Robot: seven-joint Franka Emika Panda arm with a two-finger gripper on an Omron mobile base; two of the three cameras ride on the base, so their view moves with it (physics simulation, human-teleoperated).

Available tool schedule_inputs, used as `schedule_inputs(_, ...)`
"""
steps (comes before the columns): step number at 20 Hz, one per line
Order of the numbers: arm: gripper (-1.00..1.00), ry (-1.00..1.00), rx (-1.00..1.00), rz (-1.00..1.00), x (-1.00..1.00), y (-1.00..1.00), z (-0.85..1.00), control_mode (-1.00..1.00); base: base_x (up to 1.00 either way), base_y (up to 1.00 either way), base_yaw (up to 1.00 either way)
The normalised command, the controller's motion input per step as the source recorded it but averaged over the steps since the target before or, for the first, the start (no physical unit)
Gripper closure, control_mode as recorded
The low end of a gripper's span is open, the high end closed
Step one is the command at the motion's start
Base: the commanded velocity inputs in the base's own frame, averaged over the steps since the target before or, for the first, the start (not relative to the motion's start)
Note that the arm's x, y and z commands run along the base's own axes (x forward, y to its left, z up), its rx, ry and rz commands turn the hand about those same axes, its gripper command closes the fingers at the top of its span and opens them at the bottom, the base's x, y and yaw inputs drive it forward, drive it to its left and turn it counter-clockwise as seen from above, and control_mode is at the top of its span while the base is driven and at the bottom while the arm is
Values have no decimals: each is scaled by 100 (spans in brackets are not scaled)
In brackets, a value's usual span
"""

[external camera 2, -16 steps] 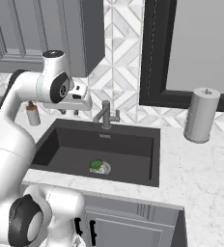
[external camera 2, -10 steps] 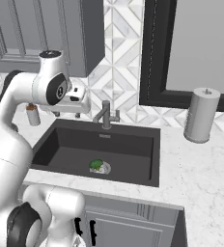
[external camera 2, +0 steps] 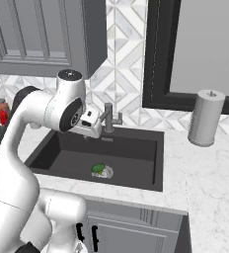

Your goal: Pick the broccoli from the sink and place it in the bowl. Then pick the bowl and place it in the microwave. Then close the microwave door and press the start button.

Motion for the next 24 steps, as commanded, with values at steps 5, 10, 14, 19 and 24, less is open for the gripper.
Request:
schedule_inputs(5,-100,0,21,-2,0,-18,-40,-100,0,0,0)
schedule_inputs(10,-100,4,13,0,1,-1,-48,-100,0,0,0)
schedule_inputs(14,-100,8,5,0,14,0,-58,-100,0,0,0)
schedule_inputs(19,-100,4,2,0,26,0,-64,-100,0,0,0)
schedule_inputs(24,-100,0,2,0,37,0,-58,-100,0,0,0)
